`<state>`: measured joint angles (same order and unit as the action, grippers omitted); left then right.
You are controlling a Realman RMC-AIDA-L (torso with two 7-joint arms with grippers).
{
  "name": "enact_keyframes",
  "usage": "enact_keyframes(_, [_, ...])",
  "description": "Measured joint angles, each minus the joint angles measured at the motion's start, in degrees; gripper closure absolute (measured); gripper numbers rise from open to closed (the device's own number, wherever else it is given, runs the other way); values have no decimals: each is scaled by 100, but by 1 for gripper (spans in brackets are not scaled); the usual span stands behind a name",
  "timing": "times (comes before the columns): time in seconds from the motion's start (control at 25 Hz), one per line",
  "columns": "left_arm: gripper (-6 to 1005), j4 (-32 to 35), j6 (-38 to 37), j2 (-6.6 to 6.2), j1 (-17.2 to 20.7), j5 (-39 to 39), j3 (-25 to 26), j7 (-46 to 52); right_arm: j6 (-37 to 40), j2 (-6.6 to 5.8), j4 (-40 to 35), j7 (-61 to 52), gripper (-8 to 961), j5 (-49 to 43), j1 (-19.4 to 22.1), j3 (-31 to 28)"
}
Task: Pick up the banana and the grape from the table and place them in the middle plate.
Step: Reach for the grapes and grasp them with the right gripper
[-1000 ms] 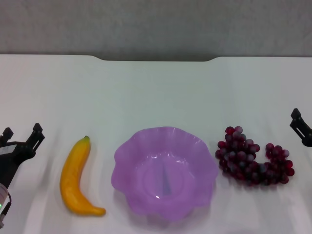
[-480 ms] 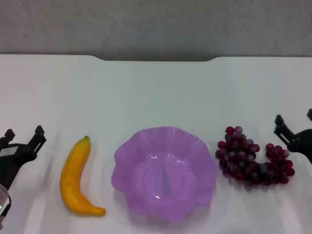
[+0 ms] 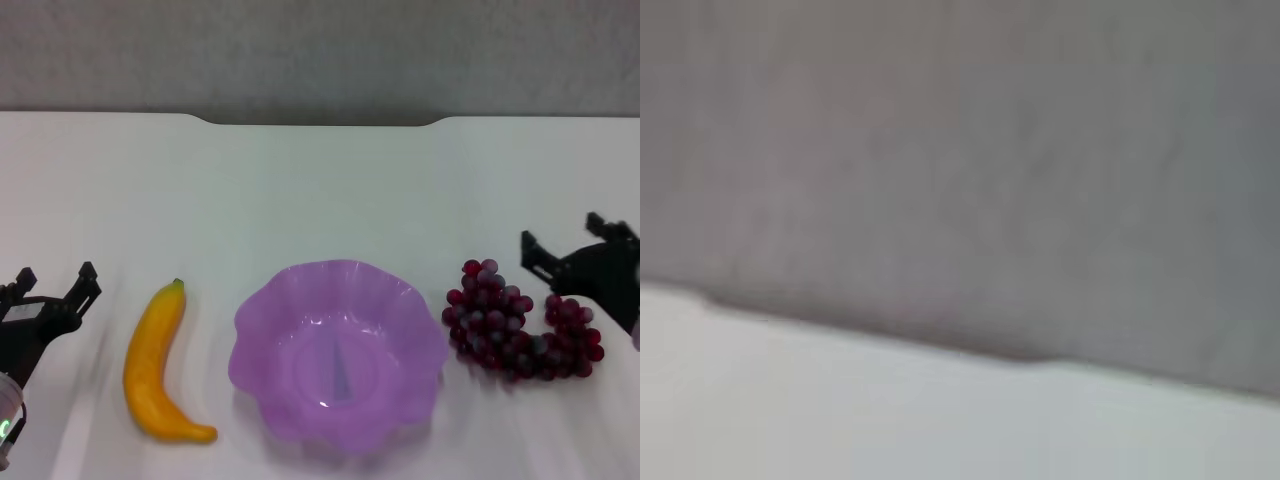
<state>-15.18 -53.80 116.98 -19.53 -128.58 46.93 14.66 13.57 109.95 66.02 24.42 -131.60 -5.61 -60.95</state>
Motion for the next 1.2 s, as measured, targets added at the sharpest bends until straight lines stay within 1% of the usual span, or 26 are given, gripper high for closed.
enact_keyframes(0.04, [152, -1, 0, 0, -2, -1, 0, -2, -635, 101, 320, 210, 80, -1, 77, -305])
enact_keyframes(0.12, [152, -1, 1, 0, -12, 0, 0, -7, -1709, 291, 726, 357, 80, 0, 162, -877])
enact_keyframes(0.16, [152, 2, 1, 0, -17, 0, 0, -7, -2239, 367, 905, 379, 80, 3, 182, -1151])
enact_keyframes(0.2, [152, 6, 2, 0, -19, 0, 0, -7, -2737, 414, 1084, 373, 80, 17, 188, -1424])
enact_keyframes(0.24, [152, 6, 2, 0, -21, 0, 0, -7, -3131, 442, 1211, 350, 80, 33, 187, -1590])
enact_keyframes(0.36, [153, 8, 15, 0, -22, 0, 0, -8, -4199, 454, 1564, 186, 81, 66, 104, -2102])
enact_keyframes(0.56, [153, 11, 80, 0, -27, 0, 13, -8, -5715, 455, 1714, -43, 81, 54, -315, -2894])
enact_keyframes(0.68, [153, 13, 83, 0, -41, 0, 19, -8, -6145, 451, 1558, -121, 81, -42, -551, -3183])
enact_keyframes(0.88, [153, 16, 83, 0, -49, 0, 31, -8, -6351, 441, 1059, -242, 82, -268, -823, -3365])
enact_keyframes(1.04, [153, 16, 80, 0, -51, 0, 44, -8, -6341, 444, 671, -216, 82, -356, -1036, -3352])
enact_keyframes(1.2, [153, 11, 72, 0, -51, 0, 34, -7, -6185, 452, 574, -159, 83, -327, -1057, -3228])
